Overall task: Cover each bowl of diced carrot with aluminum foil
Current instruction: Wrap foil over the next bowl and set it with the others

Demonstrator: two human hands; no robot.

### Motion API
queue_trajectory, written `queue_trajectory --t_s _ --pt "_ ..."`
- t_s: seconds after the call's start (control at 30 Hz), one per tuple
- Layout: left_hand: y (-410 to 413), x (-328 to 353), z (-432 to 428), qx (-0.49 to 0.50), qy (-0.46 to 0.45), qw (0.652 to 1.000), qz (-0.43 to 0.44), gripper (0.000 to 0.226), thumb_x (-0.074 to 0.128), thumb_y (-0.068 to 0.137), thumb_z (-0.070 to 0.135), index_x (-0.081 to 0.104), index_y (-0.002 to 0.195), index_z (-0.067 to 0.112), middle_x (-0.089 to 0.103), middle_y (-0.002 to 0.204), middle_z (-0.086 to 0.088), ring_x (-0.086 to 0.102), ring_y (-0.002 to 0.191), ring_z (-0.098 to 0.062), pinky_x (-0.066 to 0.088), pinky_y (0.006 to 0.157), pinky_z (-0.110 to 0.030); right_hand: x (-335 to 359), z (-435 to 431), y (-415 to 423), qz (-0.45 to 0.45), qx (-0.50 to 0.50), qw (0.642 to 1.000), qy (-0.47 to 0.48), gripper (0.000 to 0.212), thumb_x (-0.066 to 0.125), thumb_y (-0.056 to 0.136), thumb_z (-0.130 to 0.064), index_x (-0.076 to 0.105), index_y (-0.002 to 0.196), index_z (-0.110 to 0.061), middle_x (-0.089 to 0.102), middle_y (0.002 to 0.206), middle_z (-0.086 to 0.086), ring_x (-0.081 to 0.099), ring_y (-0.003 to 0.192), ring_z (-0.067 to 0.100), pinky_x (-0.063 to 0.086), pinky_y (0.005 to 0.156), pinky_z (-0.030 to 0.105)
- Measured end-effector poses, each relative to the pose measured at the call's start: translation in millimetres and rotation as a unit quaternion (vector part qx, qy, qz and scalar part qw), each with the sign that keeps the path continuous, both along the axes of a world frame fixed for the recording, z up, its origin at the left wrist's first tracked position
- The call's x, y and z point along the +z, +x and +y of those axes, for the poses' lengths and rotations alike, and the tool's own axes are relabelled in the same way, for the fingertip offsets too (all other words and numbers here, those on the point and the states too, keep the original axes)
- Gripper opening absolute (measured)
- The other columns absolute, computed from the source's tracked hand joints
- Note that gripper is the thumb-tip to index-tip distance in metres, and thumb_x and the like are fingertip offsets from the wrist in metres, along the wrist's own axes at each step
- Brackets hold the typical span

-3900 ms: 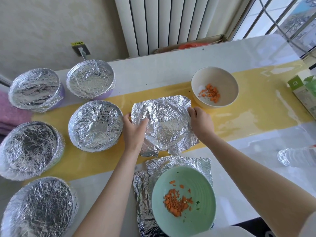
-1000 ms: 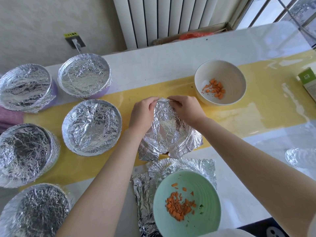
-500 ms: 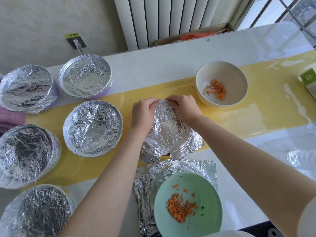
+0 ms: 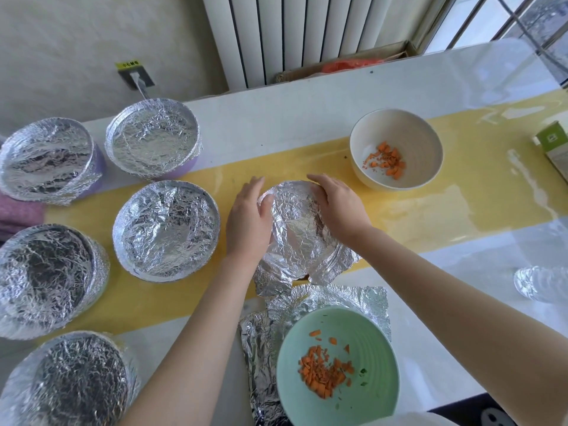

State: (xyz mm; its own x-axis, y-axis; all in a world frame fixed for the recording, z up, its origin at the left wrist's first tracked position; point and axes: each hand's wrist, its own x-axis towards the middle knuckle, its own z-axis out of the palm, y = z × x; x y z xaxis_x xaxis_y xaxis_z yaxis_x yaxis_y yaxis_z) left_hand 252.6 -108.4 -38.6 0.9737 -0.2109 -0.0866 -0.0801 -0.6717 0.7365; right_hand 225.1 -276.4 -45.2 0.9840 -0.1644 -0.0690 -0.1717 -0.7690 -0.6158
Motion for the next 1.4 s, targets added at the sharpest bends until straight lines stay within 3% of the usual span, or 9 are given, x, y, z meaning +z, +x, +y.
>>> queue_trajectory --t_s 0.33,0.43,0.57,0.7,0.77,0.9,1.03,1.17,1.4 --pt "-26.7 -23.3 3.4 0.156 -0.174 0.971 0.053 0.035 0.034 0.101 0.017 0.050 0.132 0.017 0.059 0.120 -0.021 0.051 0.109 -0.046 0.042 0.095 -0.056 -8.4 0.7 -12.7 -0.019 -0.106 0.984 0.145 0.029 0.037 0.101 -0.016 0.061 0.116 -0.011 0.065 0.094 0.000 0.052 0.077 0.012 0.031 0.065 0.020" --pt "-29.3 -25.8 0.7 0.183 -0.206 0.960 0.054 0.034 0.035 0.101 0.018 0.050 0.131 0.018 0.058 0.126 -0.008 0.051 0.117 -0.037 0.039 0.101 -0.053 -10.4 1.8 -14.1 -0.029 -0.115 0.981 0.154 0.028 0.038 0.100 -0.014 0.063 0.113 -0.012 0.061 0.083 -0.004 0.049 0.066 0.002 0.032 0.062 0.019" --pt "-29.8 -28.5 -2.6 0.205 -0.245 0.946 0.059 0.034 0.036 0.100 0.021 0.052 0.130 0.020 0.058 0.126 -0.013 0.048 0.115 -0.044 0.039 0.100 -0.056 -13.3 2.0 -13.7 -0.039 -0.127 0.977 0.165 0.027 0.040 0.100 -0.015 0.064 0.112 -0.012 0.065 0.091 -0.003 0.053 0.081 0.011 0.034 0.065 0.018" --pt "-31.1 -24.1 -5.3 0.205 -0.254 0.944 0.055 0.034 0.035 0.101 0.014 0.050 0.132 0.013 0.052 0.127 0.009 0.047 0.122 -0.007 0.036 0.101 -0.013 -13.8 3.0 -14.4 -0.046 -0.128 0.977 0.166 0.027 0.040 0.100 -0.015 0.064 0.112 -0.012 0.064 0.093 -0.004 0.054 0.083 0.010 0.034 0.064 0.014" --pt "-31.4 -23.3 -6.2 0.208 -0.252 0.944 0.054 0.034 0.035 0.101 0.014 0.049 0.132 0.011 0.051 0.126 0.011 0.046 0.120 -0.003 0.034 0.095 -0.004 -13.6 3.2 -14.8 -0.048 -0.129 0.976 0.171 0.028 0.040 0.100 -0.015 0.064 0.113 -0.012 0.064 0.093 -0.005 0.053 0.083 0.009 0.035 0.065 0.012" --pt "-30.5 -21.7 -4.6 0.197 -0.243 0.947 0.073 0.038 0.032 0.102 0.022 0.040 0.139 0.015 0.049 0.135 -0.002 0.045 0.125 -0.018 0.038 0.102 -0.021 -11.8 3.9 -13.4 -0.026 -0.119 0.982 0.144 0.031 0.038 0.100 -0.017 0.054 0.127 -0.011 0.063 0.116 0.004 0.055 0.103 0.019 0.036 0.081 0.021" --pt "-41.5 -14.8 7.2 0.081 -0.146 0.986 -0.023 0.038 0.033 0.101 0.025 0.041 0.137 0.016 0.037 0.145 -0.001 0.030 0.134 -0.008 0.024 0.112 -0.026 -13.3 1.4 -19.3 -0.078 -0.046 0.996 0.002 0.043 0.035 0.100 -0.021 0.038 0.139 -0.003 0.036 0.147 0.014 0.026 0.140 0.026 0.013 0.116 0.033" --pt "-59.4 -19.4 36.6 -0.160 0.018 0.968 -0.194 0.031 0.040 0.096 0.020 0.058 0.120 0.011 0.053 0.131 -0.005 0.040 0.129 -0.019 0.028 0.110 -0.036 -8.4 -5.2 -44.3 -0.133 0.188 0.971 -0.067 0.046 0.033 0.099 -0.028 0.043 0.138 -0.005 0.039 0.146 0.012 0.026 0.140 0.025 0.013 0.117 0.037" --pt "-72.4 -14.0 63.3 -0.338 0.095 0.911 -0.218 0.034 0.043 0.088 0.017 0.064 0.115 0.009 0.064 0.120 -0.006 0.057 0.115 -0.018 0.020 0.112 -0.029 -12.0 -15.7 -73.1 -0.108 0.429 0.877 -0.185 0.053 0.018 0.102 -0.038 0.039 0.140 -0.008 0.039 0.147 0.007 0.030 0.138 0.021 0.018 0.115 0.037"
